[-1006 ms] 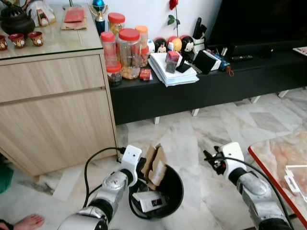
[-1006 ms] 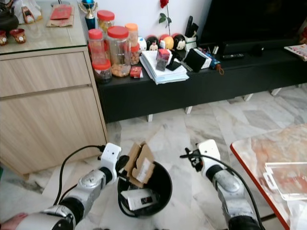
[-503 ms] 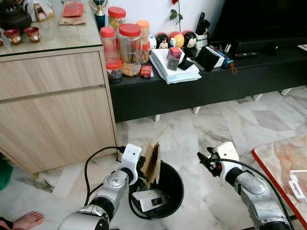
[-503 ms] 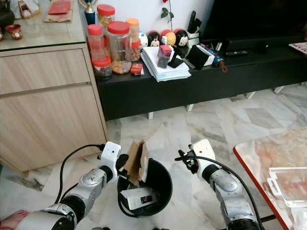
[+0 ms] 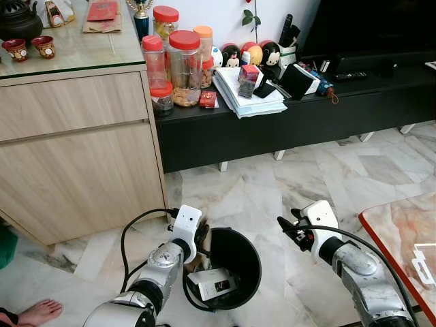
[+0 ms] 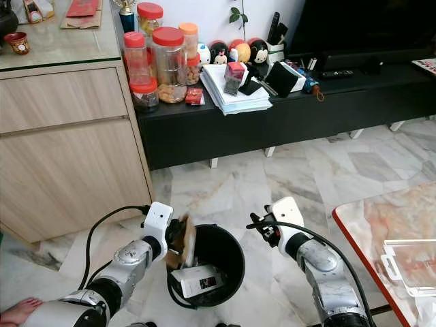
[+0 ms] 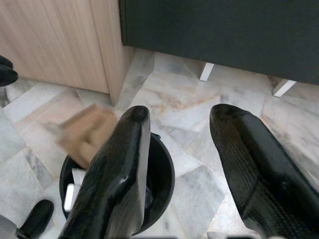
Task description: Picking trash to rubbish bin
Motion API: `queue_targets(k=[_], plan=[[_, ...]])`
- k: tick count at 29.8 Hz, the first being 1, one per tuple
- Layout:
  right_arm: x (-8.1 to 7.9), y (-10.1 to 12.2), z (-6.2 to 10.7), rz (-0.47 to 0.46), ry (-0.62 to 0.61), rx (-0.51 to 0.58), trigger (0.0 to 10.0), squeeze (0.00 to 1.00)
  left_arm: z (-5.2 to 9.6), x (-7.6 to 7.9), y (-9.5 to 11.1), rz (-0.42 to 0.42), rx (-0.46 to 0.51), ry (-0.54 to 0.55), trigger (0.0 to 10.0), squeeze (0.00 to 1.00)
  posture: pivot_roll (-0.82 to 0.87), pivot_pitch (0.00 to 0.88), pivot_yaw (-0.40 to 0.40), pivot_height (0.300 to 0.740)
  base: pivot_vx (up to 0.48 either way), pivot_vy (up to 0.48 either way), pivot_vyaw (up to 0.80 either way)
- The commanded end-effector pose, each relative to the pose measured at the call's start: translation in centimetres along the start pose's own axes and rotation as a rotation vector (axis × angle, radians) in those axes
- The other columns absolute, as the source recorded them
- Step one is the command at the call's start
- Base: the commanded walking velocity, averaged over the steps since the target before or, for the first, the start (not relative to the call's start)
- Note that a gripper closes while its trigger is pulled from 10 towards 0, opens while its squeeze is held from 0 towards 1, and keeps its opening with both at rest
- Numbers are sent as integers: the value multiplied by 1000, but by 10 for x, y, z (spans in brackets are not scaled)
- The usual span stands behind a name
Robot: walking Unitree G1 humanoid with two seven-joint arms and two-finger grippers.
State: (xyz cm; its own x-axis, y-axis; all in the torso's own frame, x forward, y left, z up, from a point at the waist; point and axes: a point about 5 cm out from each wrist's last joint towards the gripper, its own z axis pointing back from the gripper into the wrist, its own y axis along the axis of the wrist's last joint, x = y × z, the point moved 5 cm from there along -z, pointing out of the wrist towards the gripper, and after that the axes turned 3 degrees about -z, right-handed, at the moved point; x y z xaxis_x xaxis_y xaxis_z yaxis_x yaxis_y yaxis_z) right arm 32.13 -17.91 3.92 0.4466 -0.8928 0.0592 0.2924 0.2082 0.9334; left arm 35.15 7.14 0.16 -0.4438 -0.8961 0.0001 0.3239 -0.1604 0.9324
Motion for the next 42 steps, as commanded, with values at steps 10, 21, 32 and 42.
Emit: queue_targets(k=[10, 21, 32, 42], plan=[[5, 2, 2, 18, -30, 1, 10000, 0, 0, 4, -4, -8, -15, -4, 10000, 0, 21, 135, -109, 740, 0, 0, 0], [27, 49, 4, 34, -204, 243, 10000, 0, 5, -21, 30, -55, 183, 159, 10000, 0, 23, 134, -105, 740, 0, 0, 0], [35, 104, 11, -10, -316, 515, 10000, 0, 18, -41, 115, -162, 531, 322, 10000, 0, 54, 120, -93, 740, 0, 0, 0], [48, 120, 7, -78, -435, 590, 10000, 0, 16, -35, 142, -150, 597, 330, 10000, 0, 55, 86, -79, 740, 0, -80, 0]])
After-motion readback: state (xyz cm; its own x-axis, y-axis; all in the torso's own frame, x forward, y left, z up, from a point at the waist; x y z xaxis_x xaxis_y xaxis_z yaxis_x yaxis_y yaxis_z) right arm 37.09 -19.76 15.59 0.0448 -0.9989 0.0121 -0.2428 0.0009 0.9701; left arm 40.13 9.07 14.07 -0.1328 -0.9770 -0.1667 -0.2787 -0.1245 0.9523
